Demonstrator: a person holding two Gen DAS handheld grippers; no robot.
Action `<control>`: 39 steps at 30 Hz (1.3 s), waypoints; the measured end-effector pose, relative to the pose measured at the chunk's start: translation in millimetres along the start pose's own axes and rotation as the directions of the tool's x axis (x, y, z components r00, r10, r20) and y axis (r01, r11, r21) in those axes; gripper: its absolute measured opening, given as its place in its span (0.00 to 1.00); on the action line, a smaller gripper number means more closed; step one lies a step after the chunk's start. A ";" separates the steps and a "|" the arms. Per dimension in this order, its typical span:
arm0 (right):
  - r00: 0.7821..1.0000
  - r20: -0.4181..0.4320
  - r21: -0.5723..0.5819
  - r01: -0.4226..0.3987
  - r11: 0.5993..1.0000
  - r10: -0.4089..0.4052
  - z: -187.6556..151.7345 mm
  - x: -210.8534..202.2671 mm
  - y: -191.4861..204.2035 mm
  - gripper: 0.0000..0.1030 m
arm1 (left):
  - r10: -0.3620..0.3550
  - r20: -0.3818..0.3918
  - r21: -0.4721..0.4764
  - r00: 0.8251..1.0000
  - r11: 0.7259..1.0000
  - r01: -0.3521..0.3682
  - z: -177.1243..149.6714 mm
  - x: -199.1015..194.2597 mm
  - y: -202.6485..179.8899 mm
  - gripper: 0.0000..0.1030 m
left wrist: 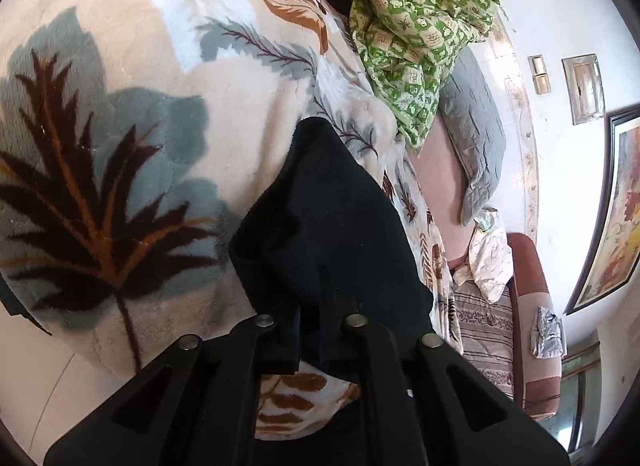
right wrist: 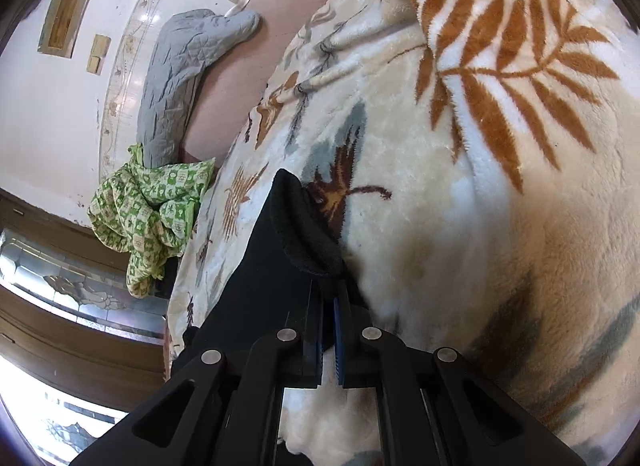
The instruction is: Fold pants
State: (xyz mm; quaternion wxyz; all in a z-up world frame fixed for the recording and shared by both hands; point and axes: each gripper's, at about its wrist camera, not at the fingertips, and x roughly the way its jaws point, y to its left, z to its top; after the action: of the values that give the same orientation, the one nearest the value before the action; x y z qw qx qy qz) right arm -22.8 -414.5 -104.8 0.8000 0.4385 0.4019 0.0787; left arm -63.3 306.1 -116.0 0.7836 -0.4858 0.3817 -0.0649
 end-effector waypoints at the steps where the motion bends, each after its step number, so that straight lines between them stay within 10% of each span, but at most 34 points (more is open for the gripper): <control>1: 1.000 0.001 0.004 0.002 1.000 -0.002 -0.7 -0.1 -2.0 0.03 | -0.010 -0.007 -0.003 1.000 1.000 0.010 0.7 0.1 1.3 0.06; 7: 0.971 0.161 -0.089 0.195 0.977 -0.179 -1.9 -27.6 24.1 0.10 | 0.069 0.082 0.037 0.994 0.997 -0.072 9.5 -32.5 -2.0 0.24; 10: 0.926 0.297 -0.289 0.320 0.902 -0.233 -8.0 -41.8 72.1 0.11 | 0.183 0.254 0.095 0.950 0.972 -0.213 10.9 -58.3 -18.9 0.46; 15: 0.998 0.008 -0.810 0.047 0.584 -0.070 -71.0 33.6 205.9 0.20 | 0.066 0.196 0.324 0.978 0.937 -0.128 4.3 -17.8 -85.4 0.46; 18: 0.982 -0.185 -0.942 -0.162 0.294 -0.050 -127.6 100.2 275.8 0.19 | 0.143 0.171 0.442 0.975 0.873 -0.206 -4.5 29.5 -109.1 0.38; 21: 0.947 -0.311 -0.942 -0.296 0.160 -0.078 -159.1 151.5 303.8 0.18 | 0.309 0.216 0.413 0.926 0.831 -0.373 3.4 53.1 -94.9 0.31; 25: 0.909 -0.317 -0.946 -0.280 0.166 -0.272 -163.4 231.7 283.6 0.14 | 0.278 0.222 0.404 0.935 0.846 -0.348 -1.8 48.5 -74.6 0.20; 32: 0.908 -0.374 -0.913 -0.324 0.247 -0.189 -145.5 217.6 288.1 0.16 | 0.251 0.236 0.395 0.939 0.858 -0.329 -1.9 47.4 -68.0 0.20; 36: 0.889 -0.440 -0.897 -0.428 0.113 -0.126 -165.9 162.7 298.9 0.22 | 0.232 0.223 0.401 0.947 0.864 -0.306 -0.6 46.4 -65.4 0.20; 39: 0.864 -0.401 -0.896 -0.439 -0.067 -0.306 -204.1 157.1 281.3 0.25 | 0.235 0.232 0.397 0.944 0.863 -0.312 -2.1 46.9 -65.8 0.20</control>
State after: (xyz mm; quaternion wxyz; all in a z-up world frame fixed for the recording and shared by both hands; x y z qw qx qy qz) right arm 0.0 -39.4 -39.6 0.7191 -0.3042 0.3786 0.4970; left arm -14.1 248.3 -88.2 0.9027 -0.2461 0.3528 0.0080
